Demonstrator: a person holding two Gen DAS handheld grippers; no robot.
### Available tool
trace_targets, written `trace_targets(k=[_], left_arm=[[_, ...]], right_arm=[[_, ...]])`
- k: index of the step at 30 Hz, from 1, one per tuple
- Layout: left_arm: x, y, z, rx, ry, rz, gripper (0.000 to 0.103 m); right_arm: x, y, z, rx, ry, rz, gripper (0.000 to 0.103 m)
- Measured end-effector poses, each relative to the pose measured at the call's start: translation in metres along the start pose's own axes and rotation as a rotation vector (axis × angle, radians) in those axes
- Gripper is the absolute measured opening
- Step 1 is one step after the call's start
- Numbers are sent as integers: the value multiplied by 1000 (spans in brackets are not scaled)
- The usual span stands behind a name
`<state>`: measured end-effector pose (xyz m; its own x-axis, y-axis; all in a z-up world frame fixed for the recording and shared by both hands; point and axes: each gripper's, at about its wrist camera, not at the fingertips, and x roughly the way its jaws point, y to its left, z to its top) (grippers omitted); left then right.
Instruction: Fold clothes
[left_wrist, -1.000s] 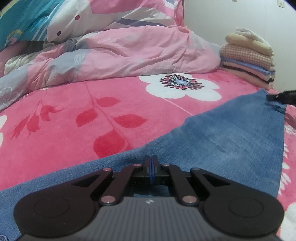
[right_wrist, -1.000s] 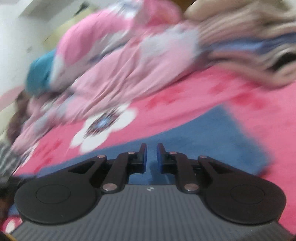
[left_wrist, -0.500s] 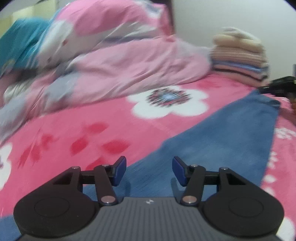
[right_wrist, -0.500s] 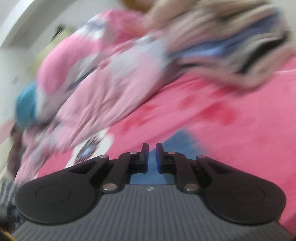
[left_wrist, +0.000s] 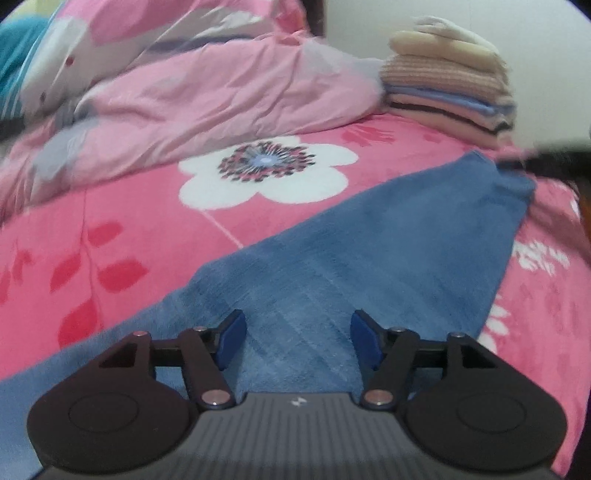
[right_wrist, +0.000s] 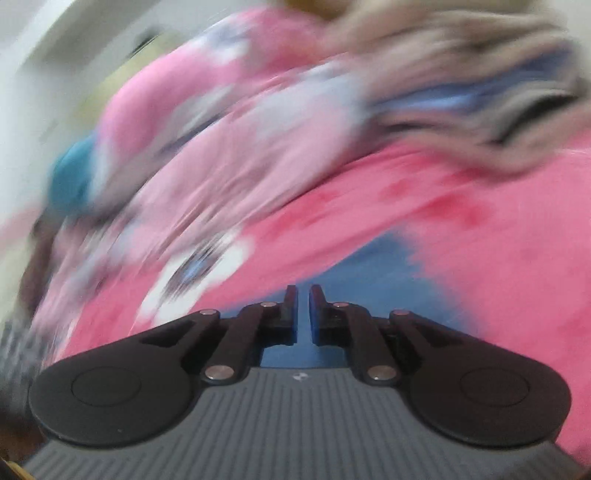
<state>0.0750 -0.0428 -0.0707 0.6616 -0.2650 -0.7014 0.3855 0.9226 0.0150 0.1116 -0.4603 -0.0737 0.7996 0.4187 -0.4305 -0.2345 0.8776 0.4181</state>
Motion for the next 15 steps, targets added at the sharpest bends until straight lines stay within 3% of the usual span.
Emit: trace_targets(k=[1,3,4,8,10,13,15], left_arm=[[0,1,0,-17,5,0,67],[-1,3,0,-40,10,4,69],[-1,4,0,-48,10,7,70],[-2,4,-3,-70,4,8,74],[-2,3,-4,-67,-2,10,76],[-2,0,-4,-58,0,26,78],[-3,-3,-2,-68,20,42,83]], right_arm=[[2,13,-8,-84,32,19,8],[2,27,-25,-254,80,-26,10],[-2,24,-29,-266,75,-54,10],[-41,-1,-30,-73,17,-193,13],[-59,3,-34,-47,14,-265,16],[-88,22,-43,-53,-9,-238,25],[-84,46,-36,-111,-24,-223,29]])
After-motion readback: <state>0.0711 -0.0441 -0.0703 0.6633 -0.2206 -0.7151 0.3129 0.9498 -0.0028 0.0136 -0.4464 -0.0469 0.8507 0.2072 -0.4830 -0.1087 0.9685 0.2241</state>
